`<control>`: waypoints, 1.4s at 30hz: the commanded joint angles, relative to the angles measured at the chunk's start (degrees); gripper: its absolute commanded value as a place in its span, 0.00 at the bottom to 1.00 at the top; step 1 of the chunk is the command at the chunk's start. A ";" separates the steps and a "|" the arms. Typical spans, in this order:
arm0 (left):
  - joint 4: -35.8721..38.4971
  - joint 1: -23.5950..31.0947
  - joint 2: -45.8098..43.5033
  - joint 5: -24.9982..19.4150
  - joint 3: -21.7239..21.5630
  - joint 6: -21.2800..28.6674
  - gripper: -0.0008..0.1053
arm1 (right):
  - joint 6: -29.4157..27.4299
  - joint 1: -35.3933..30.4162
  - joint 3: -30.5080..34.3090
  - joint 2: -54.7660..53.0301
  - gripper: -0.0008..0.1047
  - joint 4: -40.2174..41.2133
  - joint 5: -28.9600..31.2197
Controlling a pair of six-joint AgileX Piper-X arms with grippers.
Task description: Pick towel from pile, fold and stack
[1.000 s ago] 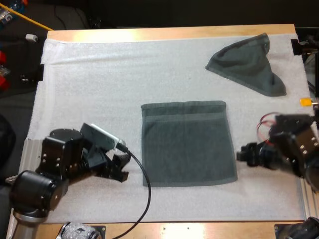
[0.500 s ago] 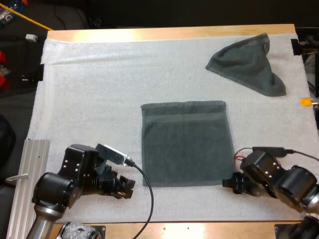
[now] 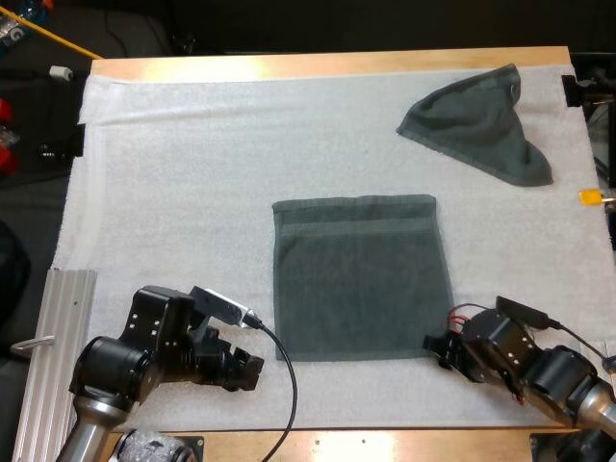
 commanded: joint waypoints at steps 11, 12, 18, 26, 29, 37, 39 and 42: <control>-0.32 0.15 -0.27 0.94 -0.07 -0.34 0.56 | 5.02 -0.01 0.63 9.74 0.45 -8.84 0.78; -0.32 0.15 -0.27 0.94 -0.07 -0.34 0.56 | 5.31 -0.01 0.63 10.37 0.40 -9.32 0.90; -0.32 0.15 -0.27 0.94 -0.07 -0.08 0.56 | 6.06 -0.01 0.63 11.50 0.17 -9.45 2.12; -1.71 0.15 -0.27 0.94 -0.07 -0.04 0.56 | 6.06 -0.01 0.63 11.50 0.16 -9.45 3.62; -2.34 0.15 -0.27 0.94 -0.07 -0.04 0.56 | 6.06 -0.01 0.63 11.50 0.16 -9.45 3.94; -4.76 0.15 -0.27 4.56 -0.07 -0.04 0.56 | 5.31 -0.01 0.63 11.50 0.07 -9.45 4.34; -4.99 0.15 -0.27 4.56 -0.07 -0.04 0.56 | 4.40 -0.01 0.63 11.50 0.01 -9.45 4.34; -4.98 0.15 -0.15 4.56 -0.07 -0.39 0.56 | 3.54 -0.01 0.63 11.50 0.01 -9.45 4.34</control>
